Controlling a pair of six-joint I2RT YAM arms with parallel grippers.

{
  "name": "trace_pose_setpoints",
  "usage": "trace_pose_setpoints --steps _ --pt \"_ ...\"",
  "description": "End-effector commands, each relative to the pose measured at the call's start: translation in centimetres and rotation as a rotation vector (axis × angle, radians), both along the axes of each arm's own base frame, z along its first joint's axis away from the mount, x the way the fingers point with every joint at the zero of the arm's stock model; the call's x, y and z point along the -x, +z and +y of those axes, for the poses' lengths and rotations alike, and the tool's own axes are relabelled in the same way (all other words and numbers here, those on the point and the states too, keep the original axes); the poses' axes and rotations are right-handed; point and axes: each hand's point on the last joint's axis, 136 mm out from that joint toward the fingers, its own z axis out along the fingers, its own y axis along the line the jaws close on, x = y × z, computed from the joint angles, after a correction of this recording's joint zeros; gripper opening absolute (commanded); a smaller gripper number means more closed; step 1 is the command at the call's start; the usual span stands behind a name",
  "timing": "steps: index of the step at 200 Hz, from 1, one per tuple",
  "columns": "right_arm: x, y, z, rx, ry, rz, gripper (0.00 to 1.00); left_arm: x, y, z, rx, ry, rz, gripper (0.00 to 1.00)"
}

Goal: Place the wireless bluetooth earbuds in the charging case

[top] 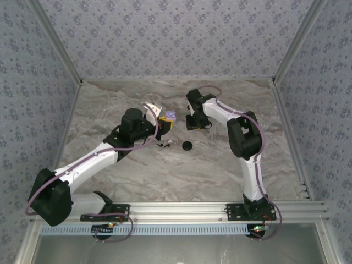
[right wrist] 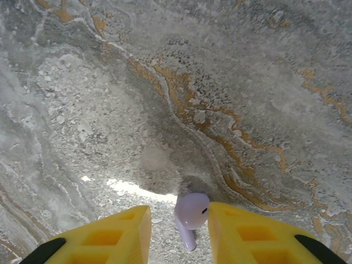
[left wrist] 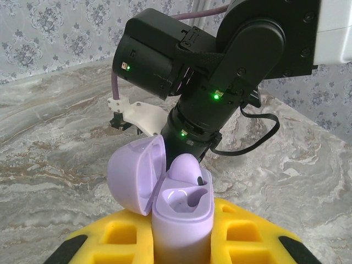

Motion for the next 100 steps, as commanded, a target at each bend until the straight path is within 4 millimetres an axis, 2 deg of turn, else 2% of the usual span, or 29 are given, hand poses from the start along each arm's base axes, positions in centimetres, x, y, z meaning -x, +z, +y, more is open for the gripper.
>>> trace_pose_setpoints --steps 1,100 --pt "-0.1 -0.4 -0.6 0.036 -0.004 0.02 0.34 0.2 1.5 0.0 0.011 -0.007 -0.046 0.1" --pt "0.0 -1.7 -0.7 0.056 -0.003 0.049 0.34 0.2 1.5 0.1 0.012 -0.002 -0.044 0.1"
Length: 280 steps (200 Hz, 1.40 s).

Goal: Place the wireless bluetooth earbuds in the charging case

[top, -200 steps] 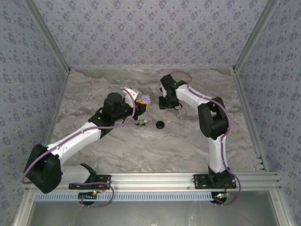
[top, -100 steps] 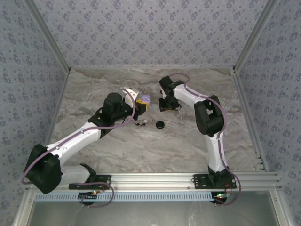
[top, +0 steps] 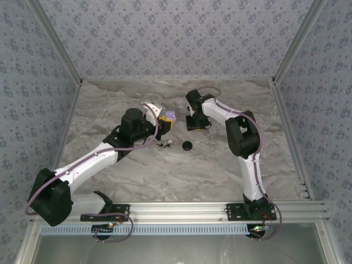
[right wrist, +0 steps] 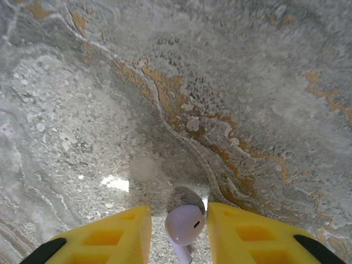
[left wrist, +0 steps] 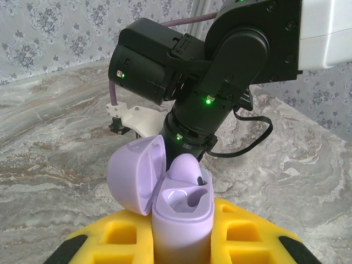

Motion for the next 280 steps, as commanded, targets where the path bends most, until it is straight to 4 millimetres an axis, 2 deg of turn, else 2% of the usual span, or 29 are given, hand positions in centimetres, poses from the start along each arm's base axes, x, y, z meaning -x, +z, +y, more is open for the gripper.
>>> trace_pose_setpoints --steps 1,49,76,128,166,200,280 --pt "0.2 -0.9 -0.6 0.037 -0.002 0.034 0.34 0.2 1.5 0.1 0.014 -0.001 -0.042 0.09" --pt "0.3 -1.8 -0.9 0.059 -0.001 0.051 0.33 0.2 1.6 0.1 0.016 -0.001 -0.045 0.09" --pt "0.5 -2.2 -0.8 0.063 0.002 0.062 0.29 0.3 1.5 0.2 0.013 0.001 -0.044 0.09" --pt "0.6 -1.6 -1.3 0.051 -0.026 0.056 0.22 0.4 1.6 0.2 0.013 0.0 -0.043 0.1" --pt "0.6 -0.4 -1.7 -0.036 -0.068 0.043 0.22 0.1 0.9 0.1 0.003 0.004 -0.026 0.1" --pt "0.4 0.9 -2.2 -0.183 -0.142 0.027 0.22 -0.6 -0.2 -0.4 0.021 0.021 0.018 0.1" --pt "0.1 5.0 -2.8 -0.459 -0.222 -0.071 0.22 -3.0 -4.8 -1.7 0.086 0.089 0.154 0.1"
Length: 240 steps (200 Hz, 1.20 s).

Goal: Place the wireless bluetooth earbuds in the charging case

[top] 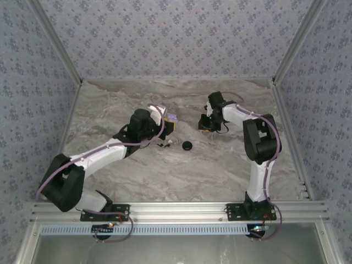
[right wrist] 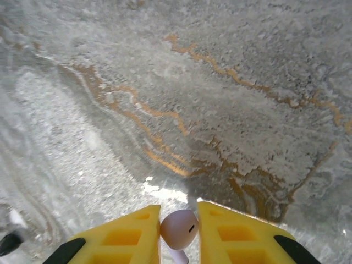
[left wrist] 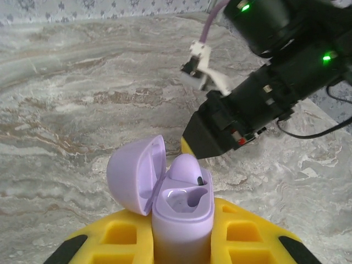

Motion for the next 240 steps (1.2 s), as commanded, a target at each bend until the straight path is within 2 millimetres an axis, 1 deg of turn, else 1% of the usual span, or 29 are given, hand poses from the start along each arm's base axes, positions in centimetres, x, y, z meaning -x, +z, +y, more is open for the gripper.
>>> trace_pose_setpoints --steps 1,46,74,107,131,166,199,240 --pt "-0.8 3.6 1.2 -0.14 -0.018 -0.081 0.22 -0.7 0.4 -0.7 0.074 0.021 -0.005 0.1" --pt "-0.7 7.7 1.9 -0.265 -0.02 -0.165 0.21 -1.2 -0.8 -1.6 0.101 0.01 0.017 0.1" --pt "-0.4 10.8 2.5 -0.316 -0.006 -0.226 0.21 -1.2 -1.0 -2.1 0.12 -0.018 0.01 0.1" --pt "0.2 14.6 3.6 -0.357 0.032 -0.311 0.21 -1.2 -1.1 -2.5 0.14 -0.031 -0.006 0.1" --pt "0.8 17.4 4.4 -0.397 0.06 -0.371 0.21 -1.1 -0.6 -2.7 0.166 -0.043 -0.033 0.1" --pt "1.8 20.8 5.7 -0.438 0.111 -0.446 0.21 -1.0 0.4 -2.9 0.205 -0.058 -0.071 0.1" --pt "2.7 23.0 7.1 -0.468 0.161 -0.498 0.21 -0.6 1.9 -3.3 0.255 -0.089 -0.118 0.1" --pt "3.5 25.4 8.4 -0.504 0.208 -0.565 0.21 -0.1 3.1 -3.7 0.296 -0.116 -0.152 0.1"
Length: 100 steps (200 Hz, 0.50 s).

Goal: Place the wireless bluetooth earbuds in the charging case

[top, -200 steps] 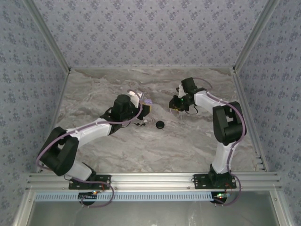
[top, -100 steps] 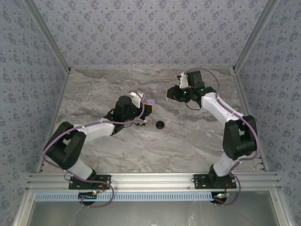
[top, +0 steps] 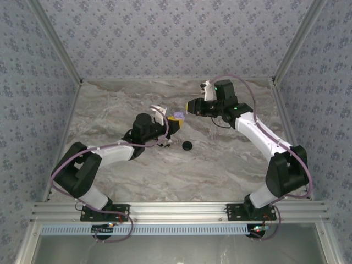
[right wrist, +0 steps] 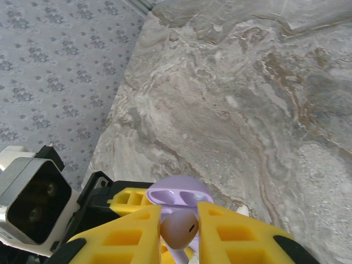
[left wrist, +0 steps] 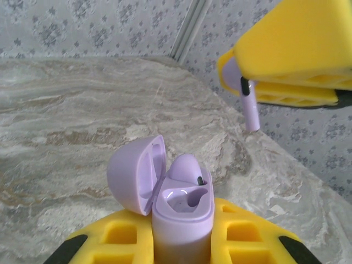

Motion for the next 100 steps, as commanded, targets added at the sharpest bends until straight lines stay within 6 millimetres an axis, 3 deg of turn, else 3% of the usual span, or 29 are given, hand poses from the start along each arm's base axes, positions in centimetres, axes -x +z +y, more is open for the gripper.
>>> trace_pose_setpoints --steps 1,37,100 --pt "0.5 4.3 0.9 -0.058 0.037 -0.104 0.21 0.7 2.2 -0.8 0.071 -0.045 -0.064 0.1" --pt "0.9 5.4 1.9 -0.065 0.064 -0.147 0.21 0.9 3.1 -1.0 0.111 -0.056 -0.076 0.1" --pt "1.3 5.3 2.6 -0.061 0.091 -0.163 0.21 1.1 4.8 -1.2 0.175 -0.076 -0.096 0.1"
